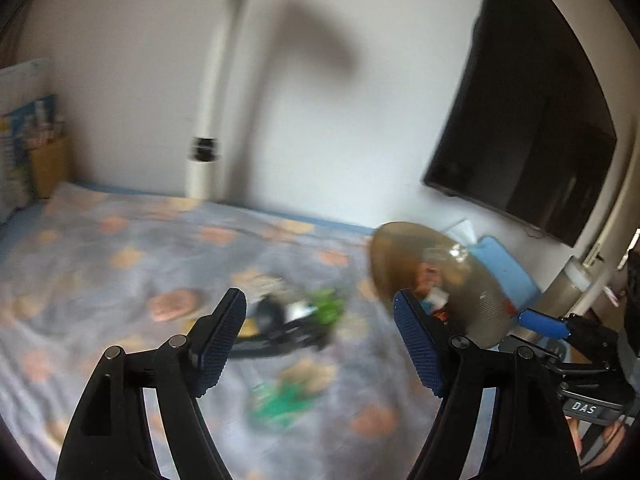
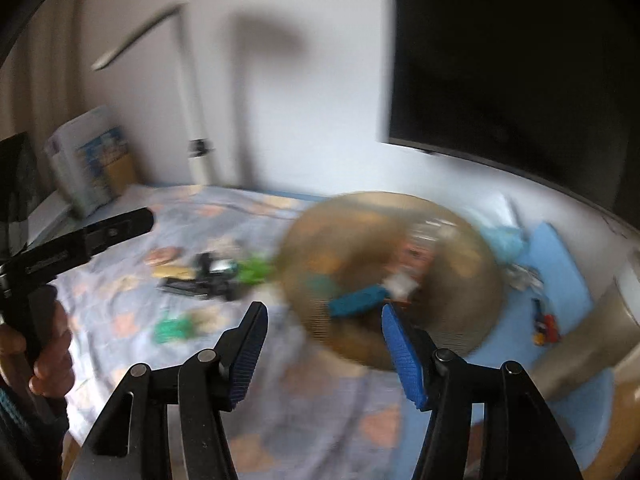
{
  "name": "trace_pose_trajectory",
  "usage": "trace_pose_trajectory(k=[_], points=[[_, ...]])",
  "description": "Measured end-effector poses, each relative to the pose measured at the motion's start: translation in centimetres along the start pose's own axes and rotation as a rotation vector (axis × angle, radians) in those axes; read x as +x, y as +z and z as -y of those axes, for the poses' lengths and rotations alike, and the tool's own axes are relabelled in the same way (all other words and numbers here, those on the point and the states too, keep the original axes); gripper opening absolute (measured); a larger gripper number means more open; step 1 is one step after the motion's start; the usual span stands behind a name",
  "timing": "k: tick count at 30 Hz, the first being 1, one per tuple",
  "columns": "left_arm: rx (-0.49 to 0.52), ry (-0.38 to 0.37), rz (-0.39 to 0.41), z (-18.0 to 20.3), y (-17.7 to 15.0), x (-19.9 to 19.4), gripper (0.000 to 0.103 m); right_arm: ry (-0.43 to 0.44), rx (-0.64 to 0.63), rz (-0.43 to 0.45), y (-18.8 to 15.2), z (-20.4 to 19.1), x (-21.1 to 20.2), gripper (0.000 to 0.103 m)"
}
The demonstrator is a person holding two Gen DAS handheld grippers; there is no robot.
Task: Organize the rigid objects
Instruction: 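Carry figurine and teal toy over the golden bowl and open both tools, then grasp the translucent green toy with the right tool while the left tool grasps the pink oval eraser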
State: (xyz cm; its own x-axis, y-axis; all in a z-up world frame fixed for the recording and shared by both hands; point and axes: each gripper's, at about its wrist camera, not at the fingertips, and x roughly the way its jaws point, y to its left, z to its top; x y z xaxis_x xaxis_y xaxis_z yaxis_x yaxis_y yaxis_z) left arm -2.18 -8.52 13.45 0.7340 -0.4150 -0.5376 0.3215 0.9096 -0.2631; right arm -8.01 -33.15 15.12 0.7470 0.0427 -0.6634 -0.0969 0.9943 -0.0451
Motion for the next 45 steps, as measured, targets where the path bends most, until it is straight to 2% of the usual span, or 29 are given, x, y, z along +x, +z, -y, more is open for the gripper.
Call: trace_pose_trajectory(k=[3, 7, 10, 14, 17, 20, 26, 28, 32, 34, 37, 39, 42, 45], points=[[-0.008, 0.066, -0.014, -2.6, -1.7, -1.2, 0.075, 0.057, -0.048, -0.007, -0.7, -3.6, 0.5, 0.058], [-0.026, 0.168, -0.063, -5.8, -4.8, -0.4, 0.075, 0.131, -0.066, -0.051, -2.6, -6.9, 2.7, 0.059], [-0.049, 0.213, -0.121, -8.0, -7.4, 1.1, 0.075, 0.189, -0.052, -0.088, -4.9, -8.4, 5.1, 0.06], [-0.057, 0.238, -0.164, -9.2, -9.4, 2.1, 0.075, 0.205, -0.049, -0.152, -7.7, -9.5, 8.3, 0.06], [-0.047, 0.223, -0.142, -9.1, -9.3, 1.9, 0.075, 0.206, -0.06, -0.164, -8.7, -10.0, 9.2, 0.06], [-0.028, 0.235, -0.17, -8.9, -9.6, 2.2, 0.075, 0.204, -0.069, -0.137, -8.6, -10.2, 9.0, 0.063], [-0.013, 0.24, -0.171, -8.6, -9.5, 2.1, 0.075, 0.19, -0.061, -0.138, -8.6, -9.6, 9.1, 0.063], [-0.006, 0.214, -0.192, -8.6, -9.3, 2.0, 0.074, 0.192, -0.058, -0.158, -8.4, -9.7, 9.2, 0.063], [0.08, 0.219, -0.21, -9.5, -6.9, 1.4, 0.074, 0.207, -0.058, -0.238, -6.8, -10.6, 8.7, 0.063], [0.115, 0.198, -0.217, -10.5, -5.2, 1.8, 0.074, 0.208, -0.079, -0.244, -5.4, -11.6, 8.5, 0.063], [0.176, 0.166, -0.249, -12.3, -3.2, 4.1, 0.073, 0.226, -0.083, -0.25, -4.0, -12.9, 9.7, 0.063], [0.19, 0.141, -0.287, -13.7, -2.5, 6.6, 0.063, 0.199, -0.106, -0.249, -3.6, -14.0, 11.1, 0.063], [0.195, 0.091, -0.332, -14.9, -1.9, 9.7, 0.062, 0.181, -0.118, -0.263, -3.5, -15.0, 13.1, 0.063], [0.252, 0.09, -0.352, -14.5, -1.6, 12.0, 0.062, 0.172, -0.124, -0.27, -3.4, -15.5, 14.5, 0.063]])
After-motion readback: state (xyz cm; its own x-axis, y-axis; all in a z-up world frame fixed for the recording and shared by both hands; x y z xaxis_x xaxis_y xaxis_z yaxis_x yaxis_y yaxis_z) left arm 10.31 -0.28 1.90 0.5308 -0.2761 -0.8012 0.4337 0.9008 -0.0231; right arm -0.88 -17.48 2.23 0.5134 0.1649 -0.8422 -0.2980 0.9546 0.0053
